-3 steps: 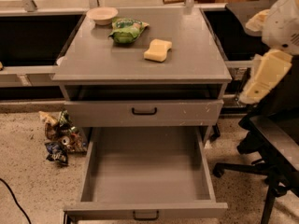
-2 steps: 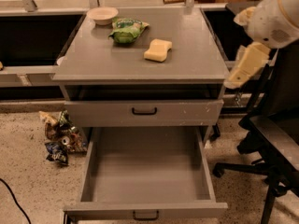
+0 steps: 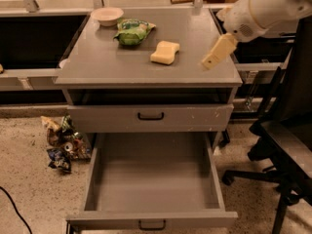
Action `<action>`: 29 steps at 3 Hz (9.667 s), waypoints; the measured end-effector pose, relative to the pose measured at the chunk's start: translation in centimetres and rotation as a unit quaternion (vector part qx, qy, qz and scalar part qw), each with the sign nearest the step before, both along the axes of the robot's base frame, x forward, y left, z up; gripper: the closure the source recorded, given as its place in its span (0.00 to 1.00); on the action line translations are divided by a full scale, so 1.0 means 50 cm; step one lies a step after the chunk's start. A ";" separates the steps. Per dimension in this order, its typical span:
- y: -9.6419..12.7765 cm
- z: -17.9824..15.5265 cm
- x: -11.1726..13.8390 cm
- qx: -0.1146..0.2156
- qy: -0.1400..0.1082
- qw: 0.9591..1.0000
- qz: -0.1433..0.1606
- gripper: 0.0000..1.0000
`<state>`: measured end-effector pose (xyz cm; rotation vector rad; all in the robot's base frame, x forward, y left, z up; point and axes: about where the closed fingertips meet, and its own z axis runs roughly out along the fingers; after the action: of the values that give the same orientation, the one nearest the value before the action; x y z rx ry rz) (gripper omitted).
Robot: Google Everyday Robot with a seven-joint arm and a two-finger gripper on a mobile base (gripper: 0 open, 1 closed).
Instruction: Place sponge into middle drawer
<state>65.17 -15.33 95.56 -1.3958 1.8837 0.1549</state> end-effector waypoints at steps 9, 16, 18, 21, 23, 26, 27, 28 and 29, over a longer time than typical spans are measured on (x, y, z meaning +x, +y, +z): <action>0.159 -0.231 0.358 0.167 -0.004 0.986 -0.023 0.00; 0.215 -0.097 0.233 0.275 -0.020 0.959 0.064 1.00; 0.223 -0.095 0.224 0.278 -0.018 0.957 0.075 1.00; 0.257 -0.037 -0.060 0.292 -0.074 0.945 0.128 1.00; 0.253 -0.090 -0.097 0.289 -0.054 0.948 0.122 1.00; 0.181 -0.442 -0.236 0.178 0.052 0.979 0.081 1.00; 0.182 -0.444 -0.236 0.177 0.052 0.979 0.081 1.00; 0.170 -0.531 -0.246 0.174 0.062 0.981 0.065 1.00; 0.152 -0.654 -0.258 0.166 0.076 0.982 0.044 1.00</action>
Offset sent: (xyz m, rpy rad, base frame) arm 0.0281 0.0263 -0.0091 0.0455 -0.0043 0.0320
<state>52.28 -7.71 62.84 -1.2637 1.8161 0.6065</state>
